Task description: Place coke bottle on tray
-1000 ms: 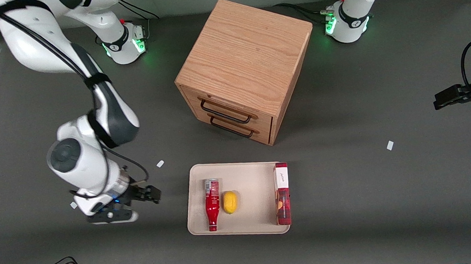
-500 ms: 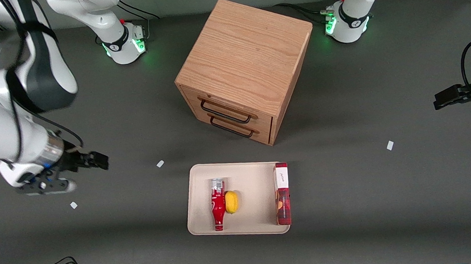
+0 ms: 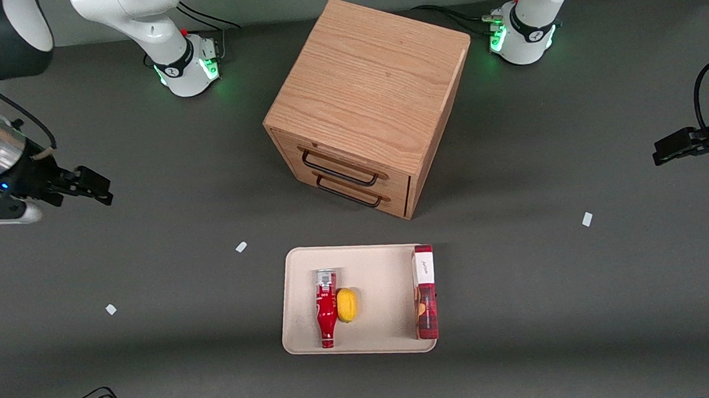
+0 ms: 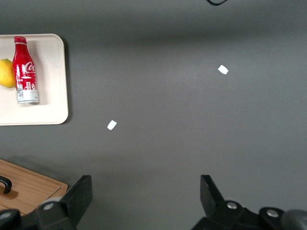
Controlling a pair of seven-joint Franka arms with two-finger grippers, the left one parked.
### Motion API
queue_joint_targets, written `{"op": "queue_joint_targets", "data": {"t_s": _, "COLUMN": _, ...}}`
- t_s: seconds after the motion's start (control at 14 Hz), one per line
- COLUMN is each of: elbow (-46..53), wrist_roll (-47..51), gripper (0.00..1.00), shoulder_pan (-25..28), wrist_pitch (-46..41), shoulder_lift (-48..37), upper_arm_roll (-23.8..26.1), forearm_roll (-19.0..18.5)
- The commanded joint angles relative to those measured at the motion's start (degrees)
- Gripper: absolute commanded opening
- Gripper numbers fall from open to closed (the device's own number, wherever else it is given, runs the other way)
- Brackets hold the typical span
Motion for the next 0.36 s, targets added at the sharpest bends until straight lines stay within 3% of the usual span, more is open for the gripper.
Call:
{"op": "queue_joint_targets", "data": {"t_s": 0.0, "elbow": -0.06, "wrist_roll": -1.86, "gripper": 1.00, "shoulder_pan": 0.18, "wrist_pitch": -2.77, "shoulder_lift": -0.86, "upper_arm_roll": -2.36, "forearm_roll": 1.44}}
{"op": "queue_joint_targets", "data": {"t_s": 0.29, "elbow": 1.70, "wrist_roll": -0.99, "gripper": 1.00, "shoulder_pan": 0.09, "wrist_pitch": -3.58, "shoulder_lift": 0.19, "upper_arm_roll": -2.81, "forearm_roll": 1.52}}
